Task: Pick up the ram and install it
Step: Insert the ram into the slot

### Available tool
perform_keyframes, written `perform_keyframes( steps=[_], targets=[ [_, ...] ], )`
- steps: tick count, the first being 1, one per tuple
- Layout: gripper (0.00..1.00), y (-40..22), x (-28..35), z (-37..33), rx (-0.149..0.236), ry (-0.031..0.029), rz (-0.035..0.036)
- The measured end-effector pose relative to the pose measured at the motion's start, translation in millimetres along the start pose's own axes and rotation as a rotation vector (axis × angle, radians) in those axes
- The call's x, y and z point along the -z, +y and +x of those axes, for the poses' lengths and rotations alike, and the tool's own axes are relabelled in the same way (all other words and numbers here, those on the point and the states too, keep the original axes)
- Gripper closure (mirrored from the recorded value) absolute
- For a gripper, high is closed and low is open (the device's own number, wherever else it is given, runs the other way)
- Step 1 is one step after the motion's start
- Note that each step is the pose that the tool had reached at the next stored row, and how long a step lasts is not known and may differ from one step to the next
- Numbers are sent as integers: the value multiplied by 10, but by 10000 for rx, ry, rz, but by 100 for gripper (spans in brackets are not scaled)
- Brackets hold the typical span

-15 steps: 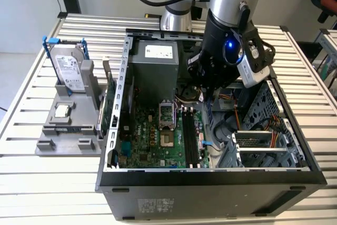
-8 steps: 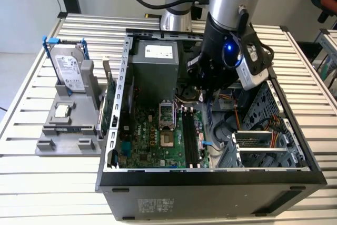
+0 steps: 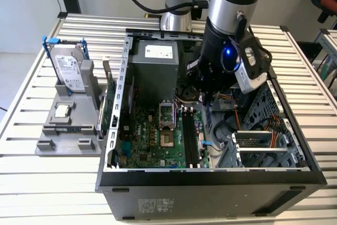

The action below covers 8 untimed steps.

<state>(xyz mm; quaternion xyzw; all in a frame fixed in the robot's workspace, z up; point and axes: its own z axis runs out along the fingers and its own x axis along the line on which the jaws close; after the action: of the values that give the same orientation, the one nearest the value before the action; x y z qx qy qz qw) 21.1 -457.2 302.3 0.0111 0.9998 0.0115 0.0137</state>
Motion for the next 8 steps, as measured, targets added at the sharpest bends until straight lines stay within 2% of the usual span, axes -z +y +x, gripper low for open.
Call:
perform_keyframes(
  steps=[8],
  targets=[
    [100,0,-17,0,0,-1,-4]
  ],
)
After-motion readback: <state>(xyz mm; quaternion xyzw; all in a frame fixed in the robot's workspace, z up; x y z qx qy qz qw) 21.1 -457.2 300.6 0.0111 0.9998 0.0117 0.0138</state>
